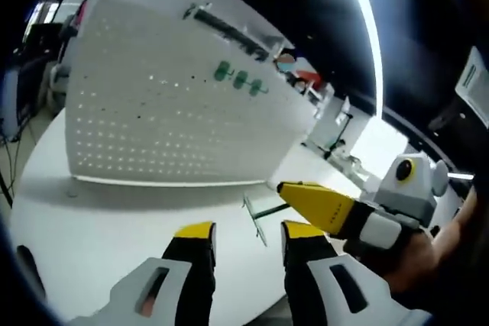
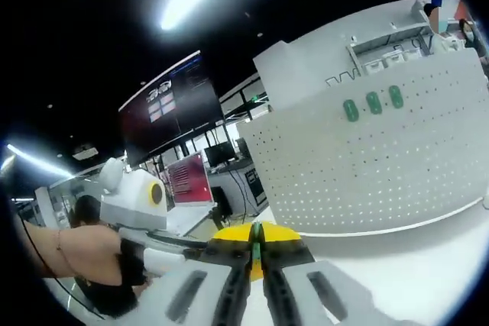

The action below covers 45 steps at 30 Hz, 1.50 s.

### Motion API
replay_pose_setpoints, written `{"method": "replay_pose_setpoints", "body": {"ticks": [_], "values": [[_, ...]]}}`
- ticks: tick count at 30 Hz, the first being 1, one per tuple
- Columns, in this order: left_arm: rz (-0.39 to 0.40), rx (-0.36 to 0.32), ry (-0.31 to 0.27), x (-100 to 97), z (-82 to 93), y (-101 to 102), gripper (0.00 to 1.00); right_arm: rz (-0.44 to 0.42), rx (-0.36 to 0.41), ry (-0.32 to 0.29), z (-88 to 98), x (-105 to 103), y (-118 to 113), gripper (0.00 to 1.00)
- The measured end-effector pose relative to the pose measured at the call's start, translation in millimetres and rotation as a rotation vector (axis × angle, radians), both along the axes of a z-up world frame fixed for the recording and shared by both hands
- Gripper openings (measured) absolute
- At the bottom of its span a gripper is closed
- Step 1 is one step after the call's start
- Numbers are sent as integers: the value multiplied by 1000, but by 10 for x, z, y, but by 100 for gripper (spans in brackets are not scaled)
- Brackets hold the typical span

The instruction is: Insert the hook assembly into the mounting plate slot until the hook locks in place.

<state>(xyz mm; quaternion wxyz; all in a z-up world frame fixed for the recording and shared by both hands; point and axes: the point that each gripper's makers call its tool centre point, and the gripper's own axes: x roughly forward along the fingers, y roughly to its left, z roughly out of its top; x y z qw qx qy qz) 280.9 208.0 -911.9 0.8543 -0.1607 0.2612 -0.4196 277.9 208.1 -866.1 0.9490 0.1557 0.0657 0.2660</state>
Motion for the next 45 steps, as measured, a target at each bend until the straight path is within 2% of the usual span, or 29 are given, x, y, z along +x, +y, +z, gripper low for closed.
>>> {"method": "replay_pose_setpoints", "body": {"ticks": [6, 9, 15, 20, 26, 28, 32, 36, 37, 39, 40, 42, 45], "values": [[-18, -24, 27, -55, 12, -31, 20, -6, 2, -23, 68, -18, -15, 0], [-16, -92, 69, -72, 65, -55, 14, -4, 0, -35, 104, -30, -9, 0], [-22, -127, 87, -100, 109, -80, 5, 4, -3, -52, 145, -59, 9, 0], [-17, -176, 112, -107, 148, -82, 4, 10, -25, -81, 193, -101, 26, 0], [-12, -180, 109, -122, 164, -48, 3, 20, -50, -93, 201, -127, 57, 0], [-12, -180, 116, -128, 158, -45, 2, 22, -85, -103, 194, -129, 76, 0], [-11, -174, 106, -131, 171, -41, 2, 26, -100, -109, 204, -129, 81, 0], [-3, -138, 66, -103, 184, -24, 1, 40, -102, -79, 194, -110, 84, 1], [0, -135, 62, -97, 188, -18, 1, 44, -103, -78, 200, -108, 83, 4], [26, -128, 40, -51, 213, 33, 1, 96, -41, -59, 303, -122, 123, 14], [42, -129, 29, -23, 227, 67, 1, 94, -11, -49, 359, -111, 88, 18], [75, -136, 16, 32, 256, 146, 1, 82, 11, -50, 433, -90, -1, 16], [100, -122, -10, 83, 275, 216, 1, 114, 10, -21, 408, -89, 13, 14]]}}
